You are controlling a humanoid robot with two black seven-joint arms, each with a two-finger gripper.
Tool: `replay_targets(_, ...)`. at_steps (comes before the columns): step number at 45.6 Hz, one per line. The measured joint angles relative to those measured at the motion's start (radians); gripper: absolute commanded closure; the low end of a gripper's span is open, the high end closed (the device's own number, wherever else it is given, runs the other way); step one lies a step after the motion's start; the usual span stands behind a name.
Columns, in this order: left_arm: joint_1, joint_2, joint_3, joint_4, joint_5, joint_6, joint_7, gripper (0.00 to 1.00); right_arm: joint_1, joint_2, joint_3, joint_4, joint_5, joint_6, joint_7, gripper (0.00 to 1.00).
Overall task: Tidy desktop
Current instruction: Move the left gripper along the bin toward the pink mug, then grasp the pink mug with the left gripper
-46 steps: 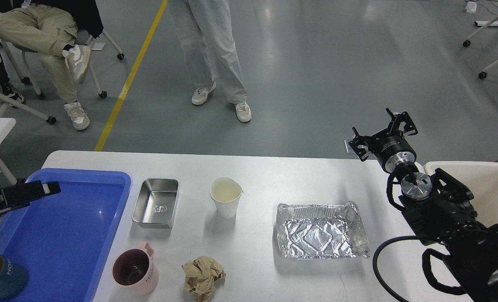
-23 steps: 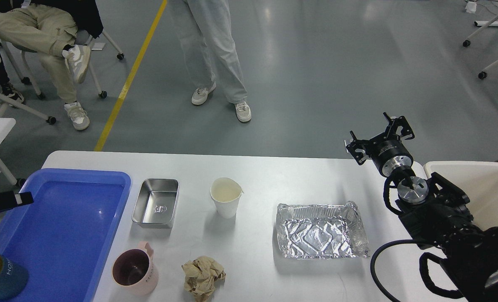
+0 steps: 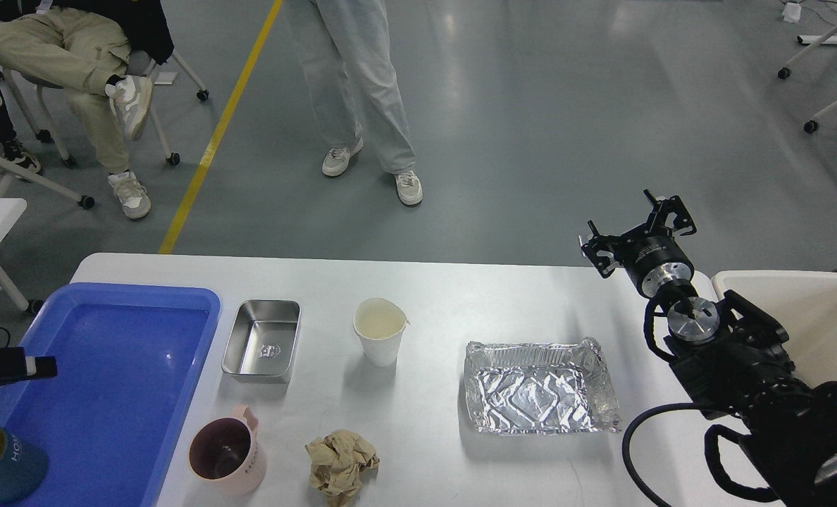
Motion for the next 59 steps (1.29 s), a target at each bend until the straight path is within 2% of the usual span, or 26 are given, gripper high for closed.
replay_targets(4, 0.0, -0.007, 0.0, 0.022, -0.001, 0.008, 0.012, 0.04, 0.0, 0.0, 0.0, 0.0, 0.0, 0.0, 0.0, 0.0)
replay_targets(15, 0.002, -0.094, 0.008, 0.043, -0.002, 0.051, 0.142, 0.04, 0.0, 0.0, -0.001, 0.0, 0.0, 0.0, 0.0, 0.0)
replay_targets(22, 0.014, -0.169, 0.015, 0.043, 0.002, 0.126, 0.179, 0.06, 0.0, 0.0, -0.002, 0.0, 0.0, 0.0, 0.0, 0.0)
replay_targets(27, 0.033, -0.221, 0.028, 0.043, 0.014, 0.176, 0.185, 0.06, -0.001, 0.0, -0.002, 0.0, 0.0, 0.0, 0.0, 0.0)
replay_targets(44, 0.039, -0.361, 0.12, 0.054, 0.187, 0.249, 0.186, 0.07, 0.004, 0.016, -0.003, 0.001, 0.0, 0.0, 0.0, 0.0)
replay_targets(59, 0.03, -0.461, 0.159, 0.072, 0.239, 0.272, 0.186, 0.11, 0.012, 0.03, -0.004, 0.001, 0.0, 0.0, 0.002, 0.0)
